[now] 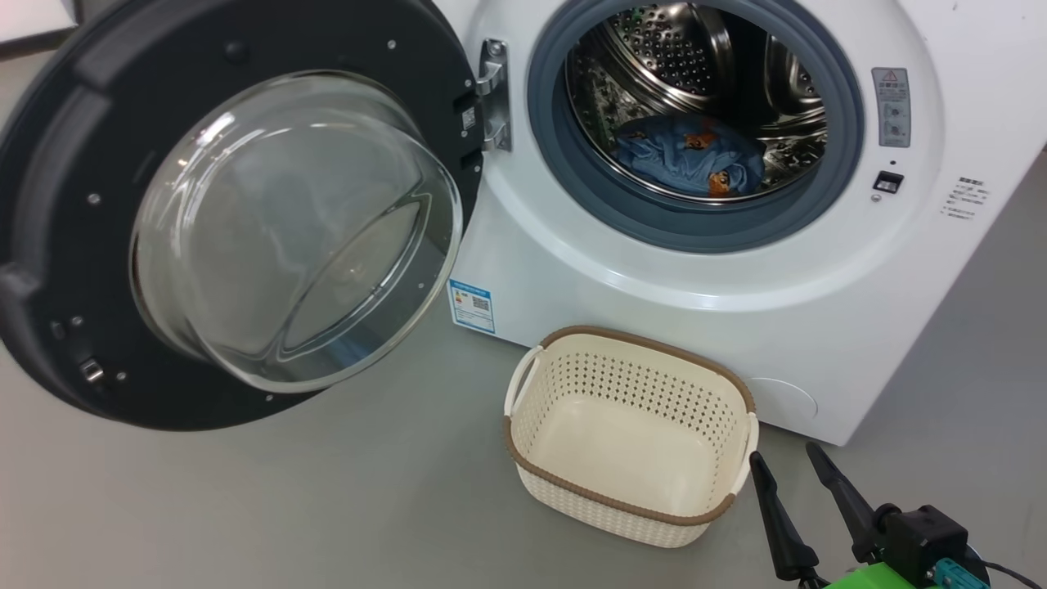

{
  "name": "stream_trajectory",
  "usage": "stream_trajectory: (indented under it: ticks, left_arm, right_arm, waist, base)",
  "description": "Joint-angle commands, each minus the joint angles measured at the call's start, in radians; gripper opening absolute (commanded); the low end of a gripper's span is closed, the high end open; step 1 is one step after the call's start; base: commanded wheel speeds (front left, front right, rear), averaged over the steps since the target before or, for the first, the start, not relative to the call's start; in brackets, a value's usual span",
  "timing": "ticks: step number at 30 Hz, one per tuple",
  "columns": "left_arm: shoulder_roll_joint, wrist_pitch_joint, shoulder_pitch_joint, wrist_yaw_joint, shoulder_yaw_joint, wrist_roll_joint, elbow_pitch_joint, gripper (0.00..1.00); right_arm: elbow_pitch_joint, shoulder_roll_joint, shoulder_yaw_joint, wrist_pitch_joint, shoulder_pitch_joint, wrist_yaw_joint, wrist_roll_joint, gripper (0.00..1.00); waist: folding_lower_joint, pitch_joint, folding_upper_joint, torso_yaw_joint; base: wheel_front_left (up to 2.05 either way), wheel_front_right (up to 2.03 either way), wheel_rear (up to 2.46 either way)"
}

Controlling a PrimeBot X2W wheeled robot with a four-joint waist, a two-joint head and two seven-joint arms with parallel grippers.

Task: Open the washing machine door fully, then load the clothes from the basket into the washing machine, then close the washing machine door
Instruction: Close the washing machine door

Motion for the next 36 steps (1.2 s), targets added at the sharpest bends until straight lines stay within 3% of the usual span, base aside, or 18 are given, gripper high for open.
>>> stream_trajectory:
  ticks: [1, 8, 13, 18, 36]
  left_arm:
    - [0.080, 0.019, -0.054, 0.006, 0.017, -0.013, -0.008, 0.00]
    - [0.160, 0.099, -0.197, 0.048, 0.032, -0.089, 0.069, 0.00]
    - [0.185, 0.118, -0.250, 0.081, 0.056, -0.125, 0.088, 0.00]
    - [0.180, 0.142, -0.290, 0.096, 0.074, -0.166, 0.090, 0.00]
    - [0.114, 0.281, -0.364, 0.085, 0.077, -0.285, 0.090, 0.00]
  right_arm:
    - [-0.024, -0.014, 0.027, -0.005, -0.019, 0.001, -0.014, 1.00]
    - [-0.016, -0.042, 0.040, -0.005, -0.015, 0.001, -0.016, 1.00]
    - [-0.013, -0.062, 0.055, -0.005, -0.018, 0.001, -0.017, 1.00]
    - [-0.010, -0.079, 0.060, -0.005, -0.019, 0.001, -0.017, 1.00]
    - [0.000, -0.129, 0.105, -0.005, -0.049, 0.001, -0.013, 1.00]
  waist:
    - [0.0000, 0.005, 0.0000, -0.014]
    - [0.0000, 0.013, 0.0000, -0.069]
    - [0.0000, 0.022, 0.0000, -0.105]
    - [0.0000, 0.031, 0.0000, -0.123]
    - [0.0000, 0.074, 0.0000, -0.175]
  base:
    - [0.00, 0.00, 0.00]
    - [0.00, 0.00, 0.00]
    - [0.00, 0.00, 0.00]
    - [0.00, 0.00, 0.00]
    - [0.00, 0.00, 0.00]
